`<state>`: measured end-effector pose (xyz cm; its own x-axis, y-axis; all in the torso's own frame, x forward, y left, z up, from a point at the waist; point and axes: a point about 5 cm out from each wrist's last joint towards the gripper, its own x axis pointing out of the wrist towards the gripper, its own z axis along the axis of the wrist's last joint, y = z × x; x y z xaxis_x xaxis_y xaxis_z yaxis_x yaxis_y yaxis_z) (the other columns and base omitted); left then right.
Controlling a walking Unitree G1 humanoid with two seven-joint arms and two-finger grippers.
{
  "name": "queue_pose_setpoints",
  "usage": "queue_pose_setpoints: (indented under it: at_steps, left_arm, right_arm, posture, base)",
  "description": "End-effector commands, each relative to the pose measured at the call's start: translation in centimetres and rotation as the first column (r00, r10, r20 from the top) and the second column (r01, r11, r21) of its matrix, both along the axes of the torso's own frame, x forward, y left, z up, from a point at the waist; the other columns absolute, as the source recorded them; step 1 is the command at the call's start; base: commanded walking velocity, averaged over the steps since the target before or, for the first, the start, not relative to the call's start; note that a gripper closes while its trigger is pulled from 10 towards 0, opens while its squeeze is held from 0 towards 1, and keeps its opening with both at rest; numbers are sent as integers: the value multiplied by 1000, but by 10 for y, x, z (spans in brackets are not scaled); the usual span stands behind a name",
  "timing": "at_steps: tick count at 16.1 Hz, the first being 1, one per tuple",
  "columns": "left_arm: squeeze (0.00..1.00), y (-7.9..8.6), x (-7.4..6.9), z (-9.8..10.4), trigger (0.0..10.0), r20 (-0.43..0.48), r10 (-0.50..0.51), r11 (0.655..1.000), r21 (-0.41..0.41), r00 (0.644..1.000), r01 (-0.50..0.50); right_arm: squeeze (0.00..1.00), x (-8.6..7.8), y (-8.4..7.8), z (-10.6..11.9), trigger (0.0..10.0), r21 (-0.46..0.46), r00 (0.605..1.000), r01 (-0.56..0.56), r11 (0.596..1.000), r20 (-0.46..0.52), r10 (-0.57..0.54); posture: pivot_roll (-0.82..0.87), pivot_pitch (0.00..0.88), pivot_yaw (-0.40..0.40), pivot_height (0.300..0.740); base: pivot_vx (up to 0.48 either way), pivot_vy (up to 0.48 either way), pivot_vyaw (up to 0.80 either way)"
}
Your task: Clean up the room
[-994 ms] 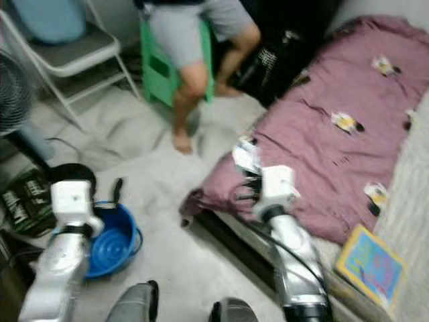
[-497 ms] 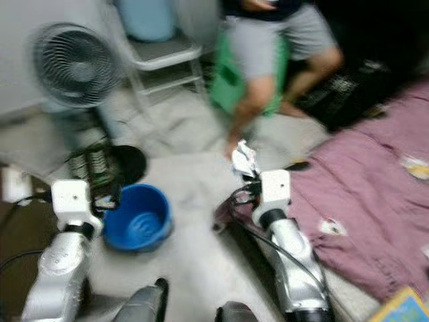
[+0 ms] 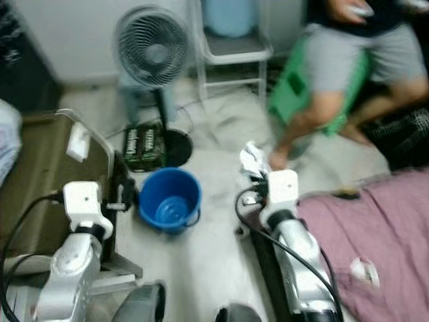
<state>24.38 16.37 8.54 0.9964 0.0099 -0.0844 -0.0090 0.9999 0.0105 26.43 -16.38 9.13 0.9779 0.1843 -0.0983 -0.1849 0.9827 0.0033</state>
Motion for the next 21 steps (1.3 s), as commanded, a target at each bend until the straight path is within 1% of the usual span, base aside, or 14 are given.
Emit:
queue_pose_setpoints:
  at_steps: [1,7,9,13,14,21]
  left_arm:
    - [0,6,-2,0,10000,-4,10,1000,7,1000,-10]
    - [0,5,-3,1,10000,-1,-12,1000,-4,1000,12]
    - [0,3,-3,2,10000,5,-31,999,-20,1000,31]
    - [0,1,-3,2,10000,6,-37,999,-24,999,37]
    - [0,1,-3,1,10000,5,-36,999,-25,999,36]
    - [0,1,-2,2,10000,7,-40,999,-31,999,40]
  right_arm:
    - [0,0,5,0,10000,10,1000,-11,1000,-5,11]
    - [0,0,5,-1,10000,11,1000,-9,1000,-8,9]
    - [0,-1,4,-2,10000,21,1000,6,1000,-14,-5]
    - [0,-1,3,-2,10000,36,1000,14,999,-18,-13]
    - [0,0,3,-4,10000,42,999,23,999,-36,-22]
    - [0,1,3,-3,10000,33,999,22,999,-37,-21]
  posture:
    - [-2,164,-71,740]
    - [-3,170,-71,740]
    - [-4,170,-70,740]
    - [-4,170,-72,740]
    - [-4,170,-72,740]
    - [-2,165,-73,740]
  base:
    - [0,0,800]
    - [0,0,799]
    - [0,0,0]
    - [0,0,0]
    - [0,0,-800]
    - [0,0,-800]
